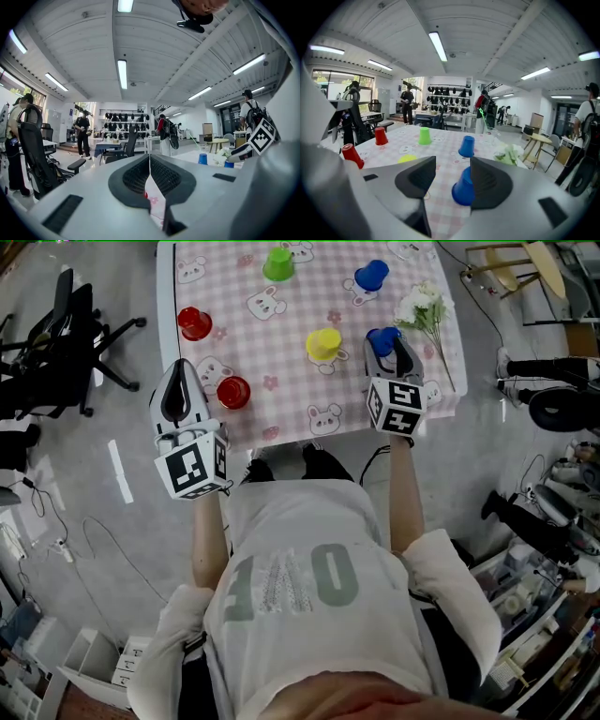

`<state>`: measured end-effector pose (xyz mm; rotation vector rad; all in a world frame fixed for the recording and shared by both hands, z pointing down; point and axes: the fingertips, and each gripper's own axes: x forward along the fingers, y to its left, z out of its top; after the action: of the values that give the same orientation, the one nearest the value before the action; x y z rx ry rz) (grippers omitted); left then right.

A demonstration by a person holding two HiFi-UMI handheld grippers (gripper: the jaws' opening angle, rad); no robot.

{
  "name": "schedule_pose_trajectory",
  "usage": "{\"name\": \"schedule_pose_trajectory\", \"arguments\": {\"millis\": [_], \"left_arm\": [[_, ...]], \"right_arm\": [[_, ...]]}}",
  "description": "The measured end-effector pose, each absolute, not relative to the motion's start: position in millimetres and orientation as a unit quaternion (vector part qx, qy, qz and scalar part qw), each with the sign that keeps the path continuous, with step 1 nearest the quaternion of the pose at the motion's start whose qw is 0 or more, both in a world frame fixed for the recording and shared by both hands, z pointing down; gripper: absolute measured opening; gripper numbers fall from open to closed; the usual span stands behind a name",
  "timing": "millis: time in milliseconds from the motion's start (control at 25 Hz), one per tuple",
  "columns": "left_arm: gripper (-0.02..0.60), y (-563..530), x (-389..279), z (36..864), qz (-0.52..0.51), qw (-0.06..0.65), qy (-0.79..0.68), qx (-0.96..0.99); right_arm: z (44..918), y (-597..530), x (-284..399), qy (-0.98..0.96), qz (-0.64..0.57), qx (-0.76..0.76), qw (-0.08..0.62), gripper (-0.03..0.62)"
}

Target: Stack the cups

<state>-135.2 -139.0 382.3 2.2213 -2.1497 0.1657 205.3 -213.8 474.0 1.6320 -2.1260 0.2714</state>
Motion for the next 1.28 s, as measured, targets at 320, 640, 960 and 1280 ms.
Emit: {"name": "schedule_pose_trajectory", "arguments": {"millis": [320,640,960,1280], "left_arm": [[0.028,-137,-134,385,0.056,0.028,-0.695,0.716],[0.028,-133,-130,385,0.061,0.025,-0.696,0.715],[0.029,-132,-133,381,0.058,0.024,-0.699,0.712],[0.028,-129,-130,382,0.054,0.025,-0.699,0.712]], "right_arm": [[506,-228,255,-0.732,0.137,0.627,0.229,0.221],[521,-235,258,-0.734,0.157,0.620,0.228,0.216],[493,-225,227,-0.767,0.128,0.592,0.212,0.215],[508,-220,198,-0.785,0.131,0.560,0.229,0.215]]}}
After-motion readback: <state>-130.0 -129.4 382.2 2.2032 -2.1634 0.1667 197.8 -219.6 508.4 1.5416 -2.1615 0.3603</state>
